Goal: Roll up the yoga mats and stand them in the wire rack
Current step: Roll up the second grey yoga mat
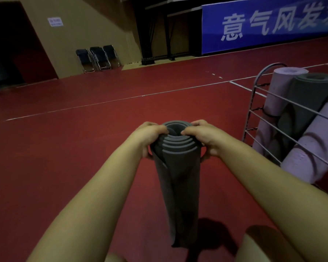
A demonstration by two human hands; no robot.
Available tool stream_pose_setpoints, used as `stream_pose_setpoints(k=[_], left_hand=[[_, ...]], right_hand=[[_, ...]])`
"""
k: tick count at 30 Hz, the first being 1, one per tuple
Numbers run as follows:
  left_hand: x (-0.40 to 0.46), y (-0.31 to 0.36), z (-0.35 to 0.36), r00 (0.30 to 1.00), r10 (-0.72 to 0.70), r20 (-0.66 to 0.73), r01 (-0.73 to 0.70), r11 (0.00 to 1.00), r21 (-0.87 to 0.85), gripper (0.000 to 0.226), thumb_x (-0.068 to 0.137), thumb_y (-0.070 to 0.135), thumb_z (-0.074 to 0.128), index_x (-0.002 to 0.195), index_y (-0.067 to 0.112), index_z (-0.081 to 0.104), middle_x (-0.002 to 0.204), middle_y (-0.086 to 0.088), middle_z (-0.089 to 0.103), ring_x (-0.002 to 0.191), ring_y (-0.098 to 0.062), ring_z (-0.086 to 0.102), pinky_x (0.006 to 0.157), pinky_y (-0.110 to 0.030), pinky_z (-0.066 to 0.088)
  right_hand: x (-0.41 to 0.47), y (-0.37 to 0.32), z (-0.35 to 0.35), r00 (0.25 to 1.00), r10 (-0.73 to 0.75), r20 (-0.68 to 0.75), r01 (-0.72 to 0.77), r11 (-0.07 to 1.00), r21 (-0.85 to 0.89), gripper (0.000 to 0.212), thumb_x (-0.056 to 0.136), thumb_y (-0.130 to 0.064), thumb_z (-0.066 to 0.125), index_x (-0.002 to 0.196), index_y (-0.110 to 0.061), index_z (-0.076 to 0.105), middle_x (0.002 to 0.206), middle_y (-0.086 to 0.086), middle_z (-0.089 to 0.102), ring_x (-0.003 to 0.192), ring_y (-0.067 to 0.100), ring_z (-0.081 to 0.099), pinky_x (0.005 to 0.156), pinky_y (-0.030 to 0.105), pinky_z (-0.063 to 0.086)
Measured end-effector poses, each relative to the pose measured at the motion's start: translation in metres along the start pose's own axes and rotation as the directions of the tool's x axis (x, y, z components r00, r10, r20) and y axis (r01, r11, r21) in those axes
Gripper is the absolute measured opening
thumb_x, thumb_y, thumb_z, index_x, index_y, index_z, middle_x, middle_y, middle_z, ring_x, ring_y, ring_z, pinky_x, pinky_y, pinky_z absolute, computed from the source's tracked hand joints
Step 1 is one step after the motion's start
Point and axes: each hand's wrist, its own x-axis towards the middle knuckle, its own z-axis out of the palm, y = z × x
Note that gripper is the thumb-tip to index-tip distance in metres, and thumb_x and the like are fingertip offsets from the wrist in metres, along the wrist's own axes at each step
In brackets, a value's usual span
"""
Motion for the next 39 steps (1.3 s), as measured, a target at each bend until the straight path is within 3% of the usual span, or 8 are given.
stream_pose_setpoints(k=[5, 10, 15, 18, 24, 28, 35, 39], left_hand=[[-0.007, -0.008, -0.024, 0.971, -0.186, 0.152, 0.143, 0.955, 0.258, 0.073, 0.075, 0.064, 0.062, 0.128, 0.013, 0.053, 0.125, -0.019, 0.056, 0.106, -0.040, 0.058, 0.070, -0.052, 0.054], [-0.009, -0.016, -0.031, 0.943, -0.208, 0.258, 0.201, 0.978, 0.055, 0.049, 0.086, 0.060, 0.049, 0.097, 0.013, 0.062, 0.098, -0.014, 0.064, 0.091, -0.036, 0.062, 0.091, -0.062, 0.045], [-0.003, -0.034, -0.038, 0.924, -0.200, 0.325, 0.256, 0.957, -0.138, 0.069, 0.068, 0.062, 0.061, 0.117, 0.014, 0.057, 0.110, -0.008, 0.047, 0.105, -0.031, 0.050, 0.082, -0.068, 0.045], [-0.003, -0.035, -0.031, 0.946, -0.174, 0.272, 0.230, 0.955, -0.187, 0.047, 0.081, 0.054, 0.058, 0.105, 0.014, 0.062, 0.099, -0.009, 0.058, 0.094, -0.032, 0.059, 0.087, -0.071, 0.041], [0.005, -0.022, -0.018, 0.972, -0.171, 0.162, 0.180, 0.983, -0.044, 0.032, 0.086, 0.045, 0.058, 0.087, 0.013, 0.060, 0.076, -0.007, 0.059, 0.072, -0.026, 0.055, 0.093, -0.068, 0.039], [0.014, -0.012, 0.008, 0.987, 0.054, -0.149, -0.014, 0.967, 0.254, 0.028, 0.090, 0.032, 0.053, 0.097, 0.006, 0.062, 0.092, -0.018, 0.062, 0.079, -0.035, 0.063, 0.069, -0.053, 0.054], [-0.002, -0.002, -0.029, 0.917, -0.251, 0.311, 0.189, 0.958, 0.217, 0.041, 0.092, 0.046, 0.049, 0.109, 0.009, 0.058, 0.104, -0.012, 0.063, 0.086, -0.029, 0.063, 0.076, -0.051, 0.051], [-0.004, -0.009, -0.015, 0.968, -0.174, 0.183, 0.157, 0.982, 0.103, 0.033, 0.093, 0.033, 0.056, 0.109, 0.005, 0.055, 0.093, -0.012, 0.060, 0.073, -0.027, 0.061, 0.062, -0.042, 0.056]], right_hand=[[-0.009, -0.004, -0.013, 0.996, 0.053, 0.073, -0.051, 0.998, -0.030, 0.021, 0.085, -0.026, 0.065, 0.104, -0.015, 0.064, 0.108, 0.012, 0.062, 0.099, 0.025, 0.058, 0.075, 0.057, 0.048], [-0.006, 0.003, -0.018, 0.975, 0.163, 0.154, -0.179, 0.979, 0.096, 0.026, 0.085, -0.046, 0.061, 0.091, -0.021, 0.059, 0.099, -0.006, 0.057, 0.097, 0.012, 0.054, 0.093, 0.054, 0.036], [-0.005, 0.006, -0.019, 0.983, 0.112, 0.145, -0.124, 0.989, 0.078, 0.016, 0.089, -0.037, 0.060, 0.095, -0.022, 0.062, 0.110, -0.004, 0.059, 0.109, 0.019, 0.052, 0.086, 0.059, 0.038], [-0.004, 0.005, -0.018, 0.987, 0.049, 0.150, -0.061, 0.995, 0.078, 0.020, 0.091, -0.037, 0.058, 0.096, -0.019, 0.064, 0.107, -0.003, 0.061, 0.104, 0.019, 0.052, 0.082, 0.062, 0.040], [0.007, 0.004, -0.018, 0.988, 0.087, 0.126, -0.089, 0.996, 0.006, 0.011, 0.088, -0.029, 0.062, 0.084, -0.020, 0.059, 0.083, -0.007, 0.059, 0.079, 0.010, 0.052, 0.082, 0.050, 0.043], [0.014, 0.006, 0.000, 0.998, -0.023, -0.051, 0.018, 0.994, -0.110, 0.014, 0.088, -0.025, 0.063, 0.083, -0.020, 0.050, 0.077, 0.003, 0.054, 0.069, 0.017, 0.050, 0.065, 0.035, 0.045], [-0.006, -0.015, -0.030, 0.983, 0.083, 0.164, -0.041, 0.969, -0.245, 0.021, 0.094, -0.035, 0.054, 0.093, -0.014, 0.058, 0.092, -0.002, 0.059, 0.087, 0.015, 0.053, 0.090, 0.057, 0.045], [-0.006, -0.011, -0.019, 0.993, 0.080, 0.084, -0.063, 0.980, -0.191, 0.022, 0.096, -0.031, 0.054, 0.077, -0.019, 0.052, 0.071, -0.005, 0.052, 0.066, 0.011, 0.047, 0.084, 0.050, 0.042]])
